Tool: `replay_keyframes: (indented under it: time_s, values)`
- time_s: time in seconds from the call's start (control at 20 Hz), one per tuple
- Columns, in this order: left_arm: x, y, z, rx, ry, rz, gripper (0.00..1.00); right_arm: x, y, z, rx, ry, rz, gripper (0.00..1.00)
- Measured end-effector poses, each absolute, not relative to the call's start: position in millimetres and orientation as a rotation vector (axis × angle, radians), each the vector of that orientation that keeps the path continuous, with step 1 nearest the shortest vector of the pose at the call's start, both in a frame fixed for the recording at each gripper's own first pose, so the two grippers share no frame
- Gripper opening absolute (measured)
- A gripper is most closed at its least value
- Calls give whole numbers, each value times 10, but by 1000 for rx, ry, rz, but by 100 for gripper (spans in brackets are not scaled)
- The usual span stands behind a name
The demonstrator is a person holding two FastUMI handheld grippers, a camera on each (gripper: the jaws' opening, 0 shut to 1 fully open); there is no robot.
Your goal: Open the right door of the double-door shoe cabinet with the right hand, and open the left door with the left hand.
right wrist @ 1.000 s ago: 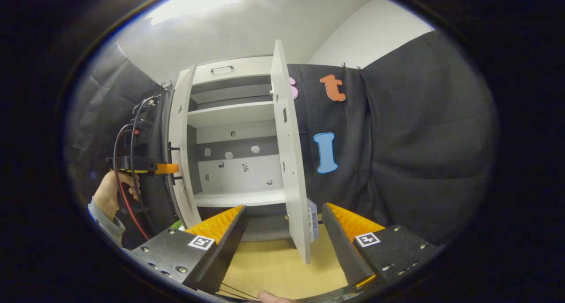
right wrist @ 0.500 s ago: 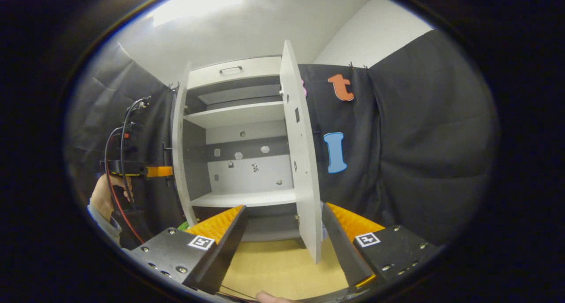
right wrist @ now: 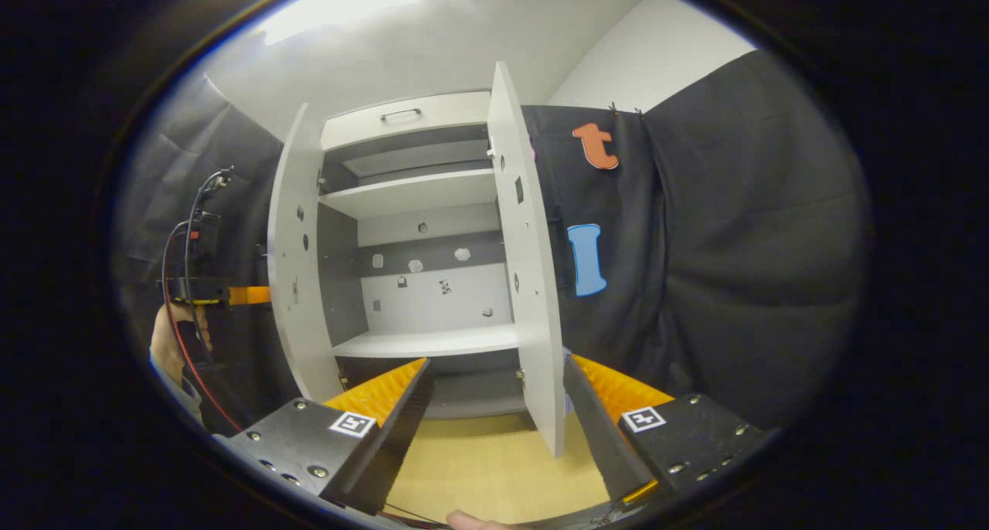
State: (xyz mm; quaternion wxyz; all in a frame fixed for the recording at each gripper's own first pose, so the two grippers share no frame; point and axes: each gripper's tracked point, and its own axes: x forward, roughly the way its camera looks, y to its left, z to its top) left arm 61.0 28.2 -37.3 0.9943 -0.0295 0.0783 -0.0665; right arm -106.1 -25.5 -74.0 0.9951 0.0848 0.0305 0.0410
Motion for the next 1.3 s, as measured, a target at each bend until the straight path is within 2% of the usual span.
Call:
replay_keyframes:
  time_s: [0.3,0.4,0.5,0.55,0.6,0.85,0.9,0.95,1.05,1.2,1.25,1.3]
  values:
    - [644,759,-413,-24,143,-17,1,-1056,-46,-791,139,74,122,100]
    - [651,862,-406,-35,136,-32,0,-1049,-19,-795,124,70,128,96]
    - [666,920,-433,-50,139,-60,1,-1042,-47,-793,127,70,114,100]
    - [670,925,-425,-55,138,-75,1,-1049,-54,-797,135,72,112,96]
    - [675,934,-428,-59,139,-81,1,-1047,-56,-794,142,73,112,100]
    - [660,941,-424,-48,140,-79,3,-1047,-77,-818,138,75,109,100]
    - [658,934,-420,-52,136,-82,3,-1042,-87,-826,140,79,109,96]
    - [656,926,-421,-55,133,-86,1,-1043,-94,-838,141,81,108,100]
    - [642,953,-437,-64,129,-79,1,-1027,-113,-844,144,82,102,100]
    - [554,1011,-438,-69,119,-50,8,-1010,-132,-864,150,84,96,100]
    - [510,1062,-416,-65,107,-31,15,-1014,-127,-863,152,85,95,100]
    - [474,1111,-402,-67,105,-4,31,-1013,-122,-864,153,85,95,100]
